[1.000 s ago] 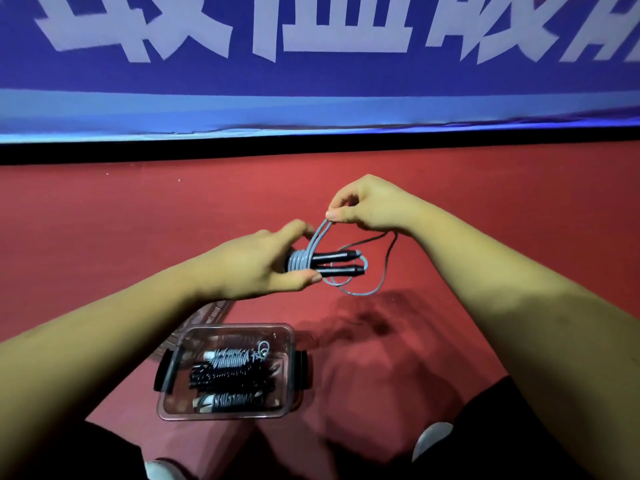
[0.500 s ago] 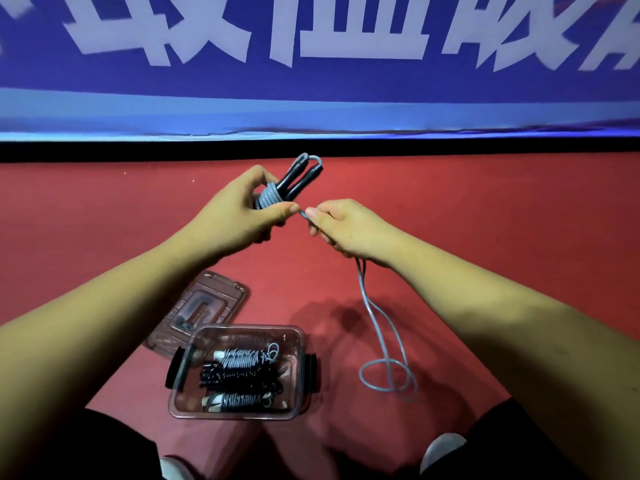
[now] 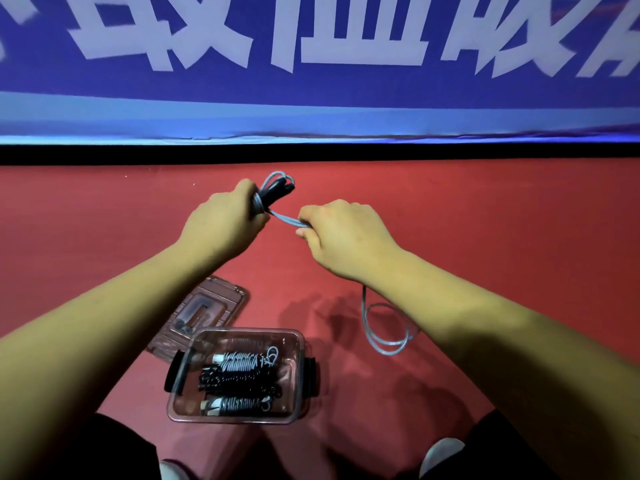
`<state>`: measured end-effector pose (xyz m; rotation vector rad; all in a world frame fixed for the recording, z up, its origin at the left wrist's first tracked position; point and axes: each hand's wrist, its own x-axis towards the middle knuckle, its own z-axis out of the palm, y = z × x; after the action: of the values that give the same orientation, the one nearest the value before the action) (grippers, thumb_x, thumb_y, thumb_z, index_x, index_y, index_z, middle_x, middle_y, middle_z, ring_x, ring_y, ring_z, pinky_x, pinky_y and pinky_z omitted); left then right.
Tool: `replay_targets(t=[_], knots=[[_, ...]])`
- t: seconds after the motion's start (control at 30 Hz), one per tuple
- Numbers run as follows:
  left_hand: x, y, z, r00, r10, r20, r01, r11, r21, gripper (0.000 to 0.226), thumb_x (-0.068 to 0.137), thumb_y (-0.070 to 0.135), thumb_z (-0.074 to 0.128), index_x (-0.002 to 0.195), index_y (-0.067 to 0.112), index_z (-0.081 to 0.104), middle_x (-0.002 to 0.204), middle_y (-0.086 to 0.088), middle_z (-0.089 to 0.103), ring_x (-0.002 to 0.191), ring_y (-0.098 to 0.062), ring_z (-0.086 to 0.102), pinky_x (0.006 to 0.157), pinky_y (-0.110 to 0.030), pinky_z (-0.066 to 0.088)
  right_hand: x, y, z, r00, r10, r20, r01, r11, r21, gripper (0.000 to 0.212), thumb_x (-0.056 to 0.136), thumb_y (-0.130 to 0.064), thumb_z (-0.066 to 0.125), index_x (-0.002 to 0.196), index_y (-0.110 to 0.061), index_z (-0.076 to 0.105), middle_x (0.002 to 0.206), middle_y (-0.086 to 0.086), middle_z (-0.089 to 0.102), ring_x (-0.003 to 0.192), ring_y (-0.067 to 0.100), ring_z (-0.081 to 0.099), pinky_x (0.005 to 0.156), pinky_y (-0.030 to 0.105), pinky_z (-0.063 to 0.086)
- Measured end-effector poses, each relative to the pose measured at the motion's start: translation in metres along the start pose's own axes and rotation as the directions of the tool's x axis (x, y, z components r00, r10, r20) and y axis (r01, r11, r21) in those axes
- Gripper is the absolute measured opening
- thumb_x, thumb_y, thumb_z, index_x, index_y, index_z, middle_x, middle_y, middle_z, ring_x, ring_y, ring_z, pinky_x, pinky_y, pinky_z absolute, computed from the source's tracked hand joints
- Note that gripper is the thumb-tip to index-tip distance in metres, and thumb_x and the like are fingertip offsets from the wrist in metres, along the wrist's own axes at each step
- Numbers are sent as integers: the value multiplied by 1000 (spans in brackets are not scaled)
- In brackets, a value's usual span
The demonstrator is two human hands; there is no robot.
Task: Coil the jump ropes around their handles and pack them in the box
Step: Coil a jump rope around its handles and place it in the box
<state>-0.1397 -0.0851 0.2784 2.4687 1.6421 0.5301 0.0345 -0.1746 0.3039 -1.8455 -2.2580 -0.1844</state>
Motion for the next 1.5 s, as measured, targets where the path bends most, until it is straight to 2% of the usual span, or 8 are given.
replay_targets(t=[0.33,0.47,0.77,0.93,1.13,1.23,1.37,1.5], knots=[[-16,28,12,911,201,360,-305,916,260,31,81,52,61,100,29,57,83,-1,63,82,-30,64,66,-34,51,0,9,-19,999,-33,-17,31,996,-86,25,91,-46,58,96,-24,67,97,6,69,92,35,64,65,32,34],[-21,38,12,810,314,496,-449,876,178,53,74,82,52,82,30,53,65,8,55,68,-23,54,60,-32,42,3,26,-22,999,48,0,-48,995,92,34,77,-52,72,87,-22,60,84,-2,65,85,29,60,63,32,37],[-28,37,-9,646,575,502,-528,812,-249,27,89,52,64,76,29,55,54,3,54,48,-10,45,49,-24,32,5,57,-14,965,-47,259,-109,823,557,21,78,-34,79,77,-14,73,60,-3,56,51,4,41,52,18,34],[-33,32,-15,708,566,422,-233,751,-617,27,92,47,62,84,21,65,55,7,55,46,-12,47,48,-21,37,2,59,-2,951,-62,302,-171,710,684,10,90,-24,68,82,-20,73,68,4,63,60,6,49,58,20,40],[-33,28,-16,838,434,330,-6,613,-790,32,91,43,52,88,12,60,64,-8,55,51,-21,43,46,-25,34,2,54,6,948,-61,313,-175,719,673,24,91,-11,50,73,-16,64,67,-1,65,66,14,57,64,27,45],[-34,32,-16,887,352,298,89,503,-860,28,91,35,49,102,9,51,70,-14,55,54,-22,44,45,-25,32,2,46,8,947,-20,321,-260,539,801,34,103,-17,43,70,-14,52,52,-3,47,48,15,42,53,30,38],[-32,34,-23,918,333,216,72,396,-915,32,97,33,46,128,29,51,74,-19,55,55,-26,45,47,-26,32,7,35,9,953,62,297,-300,335,893,36,103,-39,40,97,-5,53,52,-3,30,44,11,22,46,21,21],[-30,36,-33,970,225,93,-14,435,-900,17,104,21,44,104,12,59,67,-18,55,46,-23,45,43,-20,32,9,33,7,985,83,148,-169,428,888,27,102,-30,48,82,-15,57,49,-6,36,41,10,29,44,22,26]])
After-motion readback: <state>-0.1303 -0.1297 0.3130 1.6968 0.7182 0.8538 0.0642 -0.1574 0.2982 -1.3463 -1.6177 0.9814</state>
